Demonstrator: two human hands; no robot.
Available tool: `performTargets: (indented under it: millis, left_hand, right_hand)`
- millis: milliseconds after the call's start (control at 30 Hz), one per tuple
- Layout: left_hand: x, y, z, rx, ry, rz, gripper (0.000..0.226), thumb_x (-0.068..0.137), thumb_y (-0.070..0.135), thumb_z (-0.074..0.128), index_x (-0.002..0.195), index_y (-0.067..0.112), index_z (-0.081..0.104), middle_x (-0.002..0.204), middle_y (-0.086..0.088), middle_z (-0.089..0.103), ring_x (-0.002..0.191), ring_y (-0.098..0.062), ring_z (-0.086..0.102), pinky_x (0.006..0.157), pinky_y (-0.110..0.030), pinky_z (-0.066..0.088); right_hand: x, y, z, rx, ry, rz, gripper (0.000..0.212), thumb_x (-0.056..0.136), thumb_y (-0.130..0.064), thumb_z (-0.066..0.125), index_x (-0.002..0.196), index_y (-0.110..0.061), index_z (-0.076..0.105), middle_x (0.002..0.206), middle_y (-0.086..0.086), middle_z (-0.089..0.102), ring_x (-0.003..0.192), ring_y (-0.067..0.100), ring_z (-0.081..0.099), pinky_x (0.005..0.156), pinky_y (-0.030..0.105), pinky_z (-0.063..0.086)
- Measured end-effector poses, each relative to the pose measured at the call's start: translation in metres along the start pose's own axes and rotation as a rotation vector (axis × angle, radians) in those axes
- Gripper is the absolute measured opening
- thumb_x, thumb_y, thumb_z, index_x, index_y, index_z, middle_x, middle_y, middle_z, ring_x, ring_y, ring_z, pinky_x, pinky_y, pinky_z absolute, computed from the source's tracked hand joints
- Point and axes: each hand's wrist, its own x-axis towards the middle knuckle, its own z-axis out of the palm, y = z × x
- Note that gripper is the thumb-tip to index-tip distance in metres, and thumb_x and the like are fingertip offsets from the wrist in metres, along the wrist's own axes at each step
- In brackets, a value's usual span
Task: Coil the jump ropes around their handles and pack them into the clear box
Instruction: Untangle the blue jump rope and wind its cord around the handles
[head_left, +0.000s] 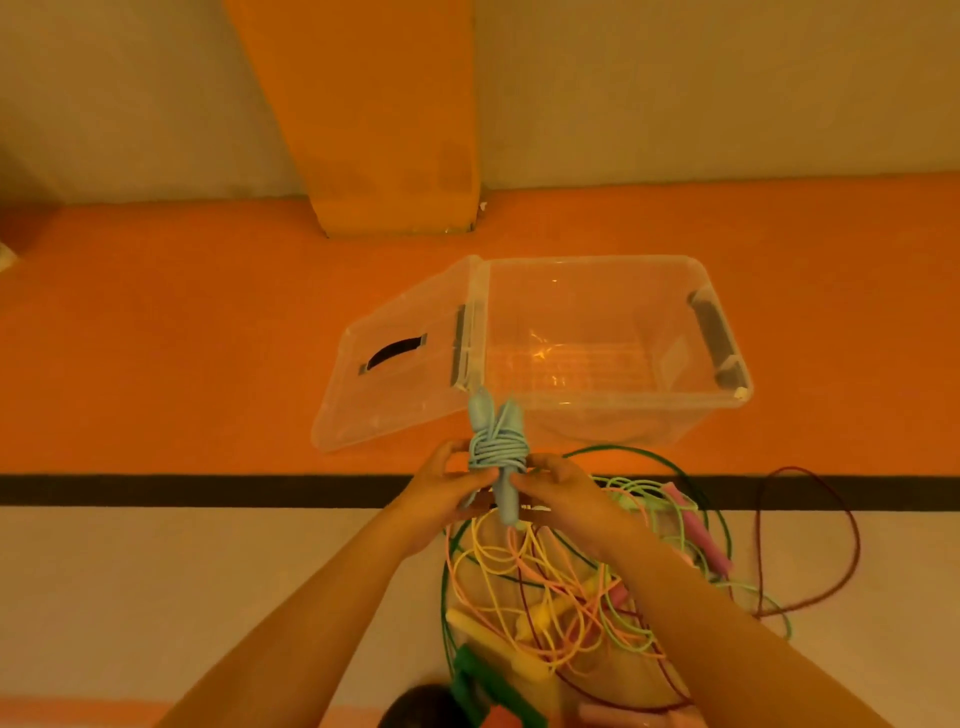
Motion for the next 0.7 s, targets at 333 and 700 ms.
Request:
performTargets:
  millis: [333, 700]
  left_hand:
    - [0.069, -0.056, -0.016, 0.040, 0.047, -0.085, 0.049, 0.082, -0.004, 0.068, 0.120, 0.019, 0.047, 0.099, -0.013, 0.067, 0.082, -0.021, 0.067, 0.074, -0.035, 0.059]
    - [0.104, -0.088, -0.011, 0.035, 0.169, -0.033, 0.040, 0.082, -0.010, 0.065, 0.105, 0.021, 0.053, 0.103, -0.012, 0.063, 0.085, -0.022, 0.063, 0.064, -0.027, 0.055]
  right_hand:
    - [0.082, 0.072, -0.010, -0.281, 0.117, -0.079, 0.031, 0.082, -0.004, 0.061, 0.109, -0.012, 0.046, 0.118, 0.022, 0.058, 0.112, 0.033, 0.056, 0.095, 0.056, 0.045]
    - [0.109, 0.097, -0.026, -0.496, 0.196, -0.153, 0.024, 0.088, -0.013, 0.061, 0.112, -0.007, 0.060, 0.100, 0.008, 0.063, 0.090, 0.020, 0.059, 0.078, 0.031, 0.047]
